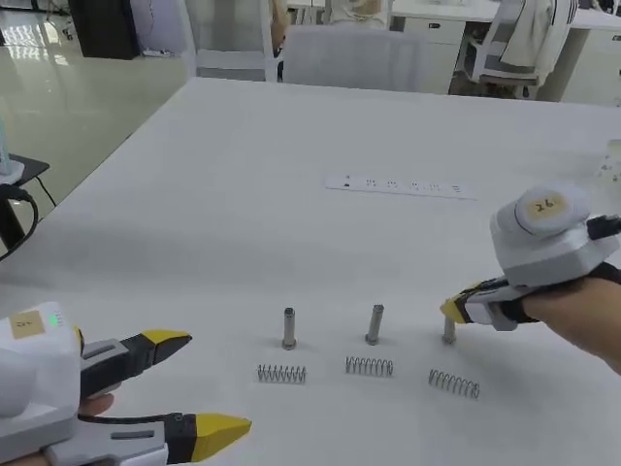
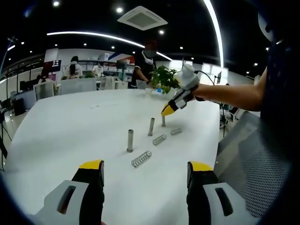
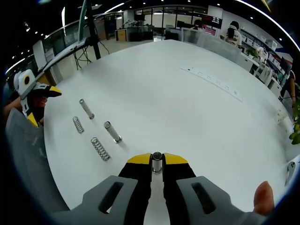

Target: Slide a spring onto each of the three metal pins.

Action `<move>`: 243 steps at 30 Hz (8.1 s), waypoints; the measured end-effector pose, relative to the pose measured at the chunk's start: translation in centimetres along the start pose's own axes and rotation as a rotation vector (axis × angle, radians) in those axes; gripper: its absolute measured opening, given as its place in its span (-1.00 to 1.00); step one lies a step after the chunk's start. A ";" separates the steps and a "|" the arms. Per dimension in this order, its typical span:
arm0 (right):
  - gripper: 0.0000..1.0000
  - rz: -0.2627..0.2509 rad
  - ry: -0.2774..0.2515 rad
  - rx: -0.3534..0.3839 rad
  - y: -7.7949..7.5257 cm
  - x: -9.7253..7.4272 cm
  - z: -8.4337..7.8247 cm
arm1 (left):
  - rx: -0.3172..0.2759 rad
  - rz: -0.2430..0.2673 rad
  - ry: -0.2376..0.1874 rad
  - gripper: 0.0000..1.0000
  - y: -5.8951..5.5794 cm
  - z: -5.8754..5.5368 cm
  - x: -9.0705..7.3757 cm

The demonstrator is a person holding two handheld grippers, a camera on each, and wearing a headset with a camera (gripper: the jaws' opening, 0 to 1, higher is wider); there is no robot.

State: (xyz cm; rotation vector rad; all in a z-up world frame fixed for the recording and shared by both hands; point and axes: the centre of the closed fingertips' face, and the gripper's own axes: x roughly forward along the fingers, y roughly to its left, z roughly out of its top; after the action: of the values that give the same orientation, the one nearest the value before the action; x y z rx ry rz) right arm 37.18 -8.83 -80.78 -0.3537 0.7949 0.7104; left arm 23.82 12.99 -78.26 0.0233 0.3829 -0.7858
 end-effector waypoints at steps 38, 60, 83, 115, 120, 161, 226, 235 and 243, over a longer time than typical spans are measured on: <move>-0.89 0.007 0.027 0.001 0.4 -0.9 -1.2 | 0.000 -0.009 0.008 0.35 -0.8 -0.1 0.4; -0.75 0.001 0.006 -0.034 0.5 -1.2 -0.9 | 0.000 -0.017 0.008 0.35 -0.7 -0.2 0.3; -0.70 0.003 0.000 -0.049 0.0 -2.5 -2.2 | 0.004 -0.023 0.011 0.35 -0.8 -0.1 0.6; -0.66 0.169 0.029 -0.137 3.5 -2.1 -7.2 | 0.008 -0.031 0.026 0.31 -1.2 -0.3 0.9; -0.69 0.184 0.038 -0.151 3.6 -1.8 -7.6 | 0.003 -0.031 0.027 0.30 -1.2 -0.4 0.9; -0.82 0.223 0.073 -0.235 4.9 -1.6 -8.0 | 0.022 -0.069 0.040 0.23 -1.9 0.0 1.3; -0.82 0.408 0.000 -0.488 15.2 -3.8 -0.2 | 0.319 -0.419 0.133 -0.35 -7.5 2.9 7.3; -0.82 0.422 -0.001 -0.510 15.8 -3.7 0.0 | 0.354 -0.437 0.139 -0.52 -8.0 2.6 7.7; -0.82 0.427 -0.004 -0.520 16.0 -4.0 0.1 | 0.383 -0.437 0.130 -0.72 -8.1 2.6 7.8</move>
State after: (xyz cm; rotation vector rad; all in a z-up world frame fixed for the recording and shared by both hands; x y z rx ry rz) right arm 24.18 0.93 -78.20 -0.6601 0.6791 1.3251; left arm 24.10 1.46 -77.55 0.3599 0.3600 -1.2866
